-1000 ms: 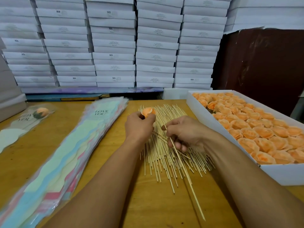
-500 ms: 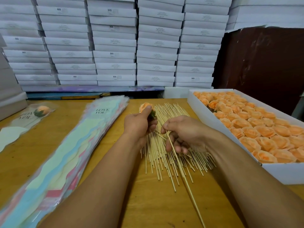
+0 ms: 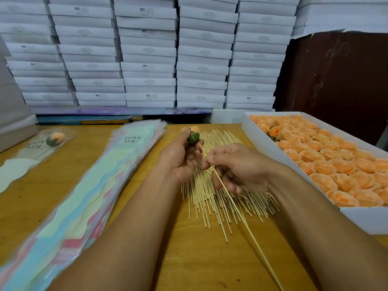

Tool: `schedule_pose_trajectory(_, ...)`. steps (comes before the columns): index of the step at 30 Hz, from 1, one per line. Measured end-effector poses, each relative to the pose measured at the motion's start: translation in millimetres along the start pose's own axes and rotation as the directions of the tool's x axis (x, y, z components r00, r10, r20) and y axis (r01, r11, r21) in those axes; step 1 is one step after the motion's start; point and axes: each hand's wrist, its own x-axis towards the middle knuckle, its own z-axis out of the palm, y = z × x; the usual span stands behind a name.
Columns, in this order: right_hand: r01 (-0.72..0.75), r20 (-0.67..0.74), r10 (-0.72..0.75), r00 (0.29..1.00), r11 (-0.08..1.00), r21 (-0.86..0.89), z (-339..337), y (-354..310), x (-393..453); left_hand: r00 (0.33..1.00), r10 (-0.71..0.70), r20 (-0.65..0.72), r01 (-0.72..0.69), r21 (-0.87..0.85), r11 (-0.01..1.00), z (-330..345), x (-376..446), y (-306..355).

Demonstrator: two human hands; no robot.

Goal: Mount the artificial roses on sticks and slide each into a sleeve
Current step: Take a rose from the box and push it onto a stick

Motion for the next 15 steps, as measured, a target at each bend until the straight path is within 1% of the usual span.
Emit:
schedule_pose_trajectory(5,0.033,-0.014,-0.033,0.999,0.999,0.028,0.0,0.4,0.7,1.000,0.019,0.012,-0.019,0.023,1.000,-0.7,0.7,0.1)
schedule_pose_trajectory(15,0.037,-0.013,-0.037,0.999,0.999,0.024,1.2,0.4,1.4,0.999,0.036,0.013,-0.037,0.061,0.997,1.2,-0.9,-1.3)
